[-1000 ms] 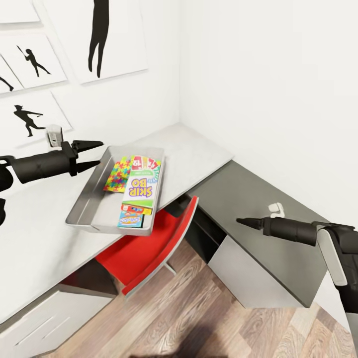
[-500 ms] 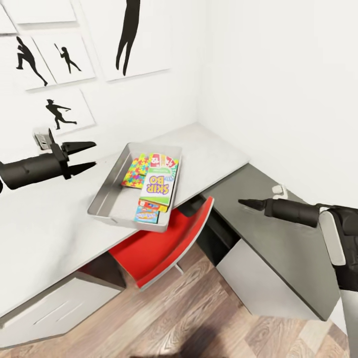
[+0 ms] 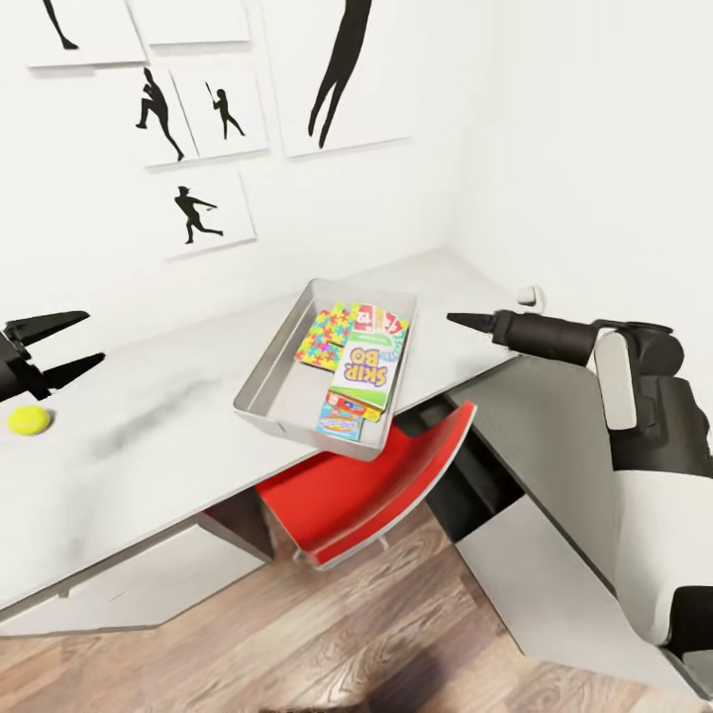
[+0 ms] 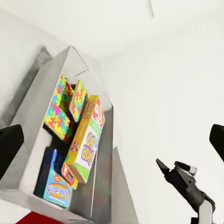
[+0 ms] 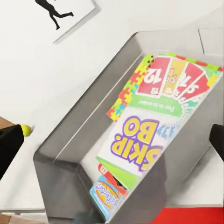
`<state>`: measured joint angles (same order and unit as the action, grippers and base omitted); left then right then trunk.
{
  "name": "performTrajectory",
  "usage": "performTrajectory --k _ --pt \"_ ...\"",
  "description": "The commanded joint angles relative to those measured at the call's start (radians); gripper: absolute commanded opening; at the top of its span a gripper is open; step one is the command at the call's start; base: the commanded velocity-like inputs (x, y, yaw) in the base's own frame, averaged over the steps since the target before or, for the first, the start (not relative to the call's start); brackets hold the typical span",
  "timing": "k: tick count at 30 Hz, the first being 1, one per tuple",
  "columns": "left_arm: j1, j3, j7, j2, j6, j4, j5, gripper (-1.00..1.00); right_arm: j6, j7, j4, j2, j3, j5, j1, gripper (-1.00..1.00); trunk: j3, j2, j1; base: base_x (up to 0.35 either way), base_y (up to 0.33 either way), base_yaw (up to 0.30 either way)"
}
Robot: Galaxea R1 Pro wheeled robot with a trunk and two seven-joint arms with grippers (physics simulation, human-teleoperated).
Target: Put all the toys in the child's room - the three board games (two on the bed and one on the table), the two jigsaw puzzles on the table, and the tennis ball on the table - inside the toy box on the table in the child's room.
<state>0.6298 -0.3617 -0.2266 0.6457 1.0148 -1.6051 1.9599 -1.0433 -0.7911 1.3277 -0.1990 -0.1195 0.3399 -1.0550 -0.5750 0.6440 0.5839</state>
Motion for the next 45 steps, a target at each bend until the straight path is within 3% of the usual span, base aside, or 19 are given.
performTrajectory --k 1,6,12,15,16,19,20,23,24,28,29,30,32,33,36,37,41,42,45 --pt "-0.021 -0.022 0.005 0.01 0.004 0.0 0.011 1.0 -0.004 0.021 -0.024 0.009 0.001 -0.005 -0.021 1.0 -0.001 0.001 0.0 0.0 0.0 0.299" --pt "-0.091 -0.093 0.056 0.043 0.005 -0.001 0.011 1.0 -0.004 0.124 -0.107 0.043 0.009 -0.004 -0.1 1.0 -0.001 0.001 0.0 0.0 0.0 0.299" --pt "-0.152 -0.146 0.093 0.07 0.006 -0.001 0.011 1.0 -0.004 0.188 -0.171 0.083 0.013 -0.004 -0.172 1.0 -0.001 0.001 0.0 0.0 0.0 0.3" --pt "-0.213 -0.203 0.124 0.092 0.008 -0.001 0.012 1.0 -0.004 0.23 -0.214 0.13 0.015 -0.005 -0.217 1.0 -0.001 0.001 0.0 0.0 0.0 0.3" --pt "-0.213 -0.203 0.124 0.092 0.008 -0.001 0.012 1.0 -0.004 0.23 -0.214 0.13 0.015 -0.005 -0.217 1.0 -0.001 0.001 0.0 0.0 0.0 0.3" --pt "-0.293 -0.276 0.157 0.114 0.013 -0.001 0.013 1.0 -0.004 0.307 -0.256 0.185 0.017 -0.006 -0.252 1.0 -0.001 0.001 0.0 0.0 0.0 0.3" --pt "-0.293 -0.276 0.157 0.114 0.013 -0.001 0.013 1.0 -0.004 0.307 -0.256 0.185 0.017 -0.006 -0.252 1.0 -0.001 0.001 0.0 0.0 0.0 0.3" --pt "-0.386 -0.369 0.193 0.129 0.016 -0.001 0.013 1.0 -0.004 0.402 -0.285 0.241 0.018 -0.006 -0.271 1.0 -0.001 0.001 0.0 0.0 0.0 0.3" --pt "-0.386 -0.369 0.193 0.129 0.016 -0.001 0.013 1.0 -0.004 0.402 -0.285 0.241 0.018 -0.006 -0.271 1.0 -0.001 0.001 0.0 0.0 0.0 0.3" --pt "-0.538 -0.508 0.238 0.134 0.02 -0.001 0.014 1.0 -0.004 0.509 -0.304 0.315 0.03 -0.006 -0.282 1.0 -0.001 0.001 0.0 0.0 0.0 0.3" --pt "-0.538 -0.508 0.238 0.134 0.02 -0.001 0.014 1.0 -0.004 0.509 -0.304 0.315 0.03 -0.006 -0.282 1.0 -0.001 0.001 0.0 0.0 0.0 0.3" --pt "-0.58 -0.54 0.245 0.132 0.02 -0.001 0.013 1.0 -0.004 0.529 -0.309 0.328 0.039 -0.006 -0.283 1.0 -0.001 0.001 0.0 0.0 0.0 0.3" --pt "-0.666 -0.6 0.254 0.118 0.02 -0.001 0.011 1.0 -0.004 0.566 -0.326 0.349 0.063 -0.005 -0.285 1.0 -0.001 0.001 0.0 0.0 0.0 0.3" --pt "-0.666 -0.6 0.254 0.118 0.02 -0.001 0.011 1.0 -0.004 0.566 -0.326 0.349 0.063 -0.005 -0.285 1.0 -0.001 0.001 0.0 0.0 0.0 0.3" --pt "-0.778 -0.683 0.257 0.068 0.019 -0.001 0.002 1.0 -0.004 0.612 -0.371 0.371 0.098 -0.004 -0.287 1.0 -0.001 0.001 0.0 0.0 0.0 0.3" --pt "-0.778 -0.683 0.257 0.068 0.019 -0.001 0.002 1.0 -0.004 0.612 -0.371 0.371 0.098 -0.004 -0.287 1.0 -0.001 0.001 0.0 0.0 0.0 0.3" --pt "-0.905 -0.795 0.259 -0.027 0.022 -0.001 -0.042 1.0 -0.004 0.674 -0.444 0.374 0.123 -0.004 -0.291 1.0 -0.001 0.001 0.0 0.0 0.0 0.3" --pt "-0.905 -0.795 0.259 -0.027 0.022 -0.001 -0.042 1.0 -0.004 0.674 -0.444 0.374 0.123 -0.004 -0.291 1.0 -0.001 0.001 0.0 0.0 0.0 0.3" --pt "-1.005 -0.889 0.259 -0.114 0.025 -0.001 -0.086 1.0 0.003 0.722 -0.489 0.374 0.132 -0.003 -0.305 1.0 -0.001 0.001 0.0 0.0 0.0 0.3"
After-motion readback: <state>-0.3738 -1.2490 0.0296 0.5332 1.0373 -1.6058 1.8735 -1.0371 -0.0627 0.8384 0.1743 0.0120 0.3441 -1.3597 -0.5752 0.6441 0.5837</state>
